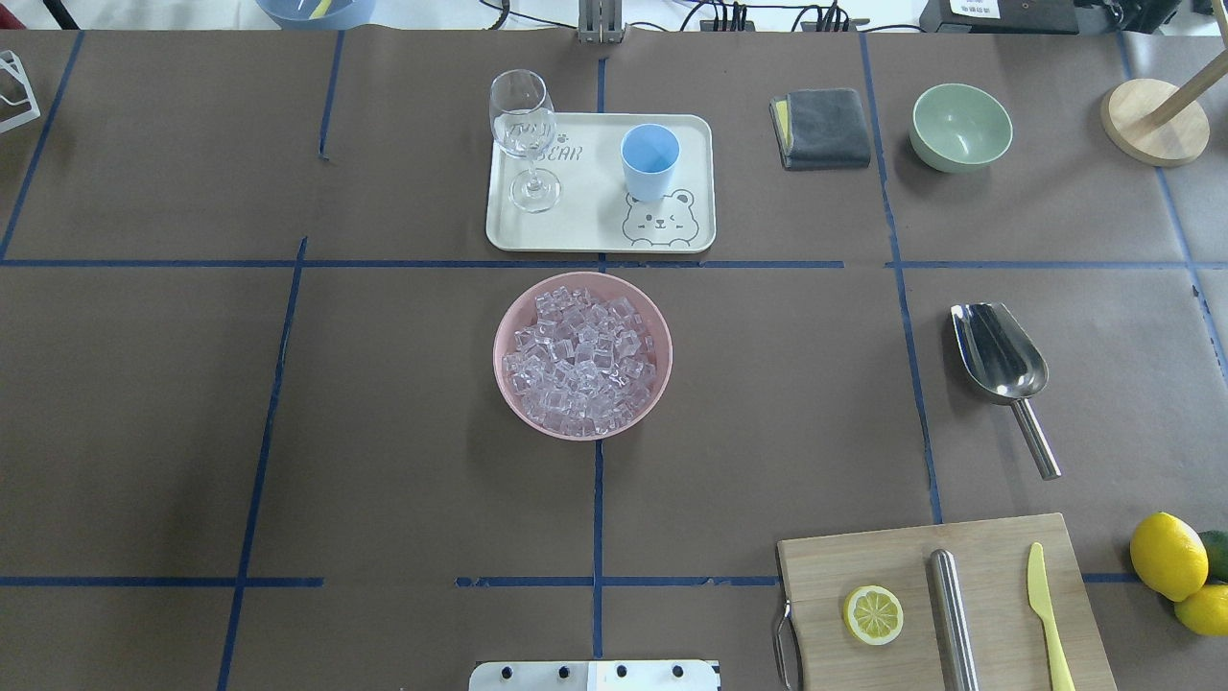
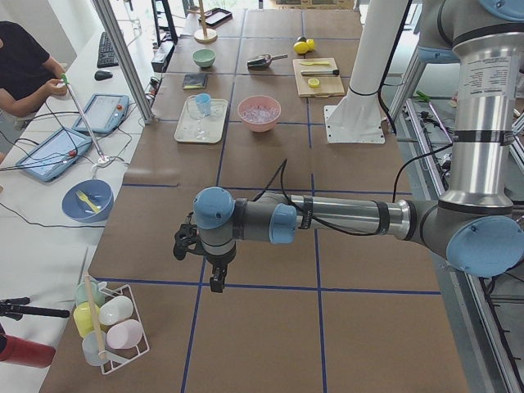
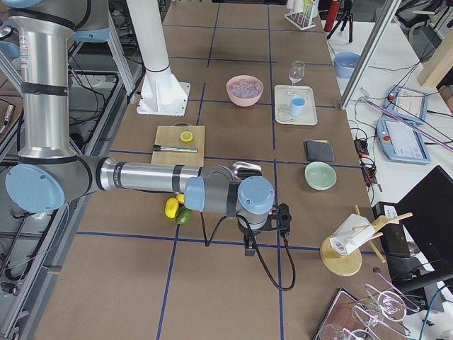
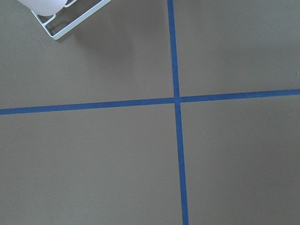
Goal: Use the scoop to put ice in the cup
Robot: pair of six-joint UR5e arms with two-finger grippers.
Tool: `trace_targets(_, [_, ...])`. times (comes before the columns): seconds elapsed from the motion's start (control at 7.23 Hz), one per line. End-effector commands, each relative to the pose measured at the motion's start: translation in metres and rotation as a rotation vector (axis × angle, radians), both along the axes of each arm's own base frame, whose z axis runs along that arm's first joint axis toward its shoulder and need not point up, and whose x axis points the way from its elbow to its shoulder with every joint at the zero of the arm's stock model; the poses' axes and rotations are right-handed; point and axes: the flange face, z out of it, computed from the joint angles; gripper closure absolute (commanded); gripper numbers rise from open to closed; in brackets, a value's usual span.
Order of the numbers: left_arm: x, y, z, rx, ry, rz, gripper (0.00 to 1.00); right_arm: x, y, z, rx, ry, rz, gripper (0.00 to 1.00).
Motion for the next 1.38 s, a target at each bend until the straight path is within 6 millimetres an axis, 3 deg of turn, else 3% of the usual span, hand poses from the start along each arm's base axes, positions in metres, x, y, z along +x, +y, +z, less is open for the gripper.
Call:
trace_targets(0.0, [-0.001, -0.001, -0.004, 0.011, 0.001, -0.001, 0.0, 0.0, -0.005, -0.005, 0.012, 0.009, -0.003, 0.0])
trace_targets(0.42, [0.002, -0.015, -0.035, 0.109, 0.004, 0.003, 0.0, 0.001, -0.014, -0.022, 0.041, 0.009, 0.004, 0.0])
trace_targets(0.55, [0.015, -0.023, -0.058, 0.197, 0.036, 0.032, 0.0, -0.001, -0.023, -0.038, 0.077, 0.013, -0.004, 0.0])
trace_targets(0.83, [0.046, -0.027, -0.088, 0.331, 0.045, 0.095, 0.0, -0.006, -0.024, -0.039, 0.049, 0.002, 0.02, 0.0])
trace_targets(0.97, [0.079, -0.026, -0.115, 0.421, 0.059, 0.165, 0.0, -0.026, -0.04, -0.055, 0.004, -0.005, 0.045, 0.0])
trace_targets(1.11, [0.129, -0.019, -0.14, 0.486, 0.086, 0.264, 0.0, -0.046, -0.056, -0.072, -0.016, -0.006, 0.054, 0.0])
trace_targets(1.25, [0.166, -0.013, -0.16, 0.535, 0.112, 0.335, 0.0, -0.056, -0.057, -0.071, -0.025, -0.007, 0.042, 0.0])
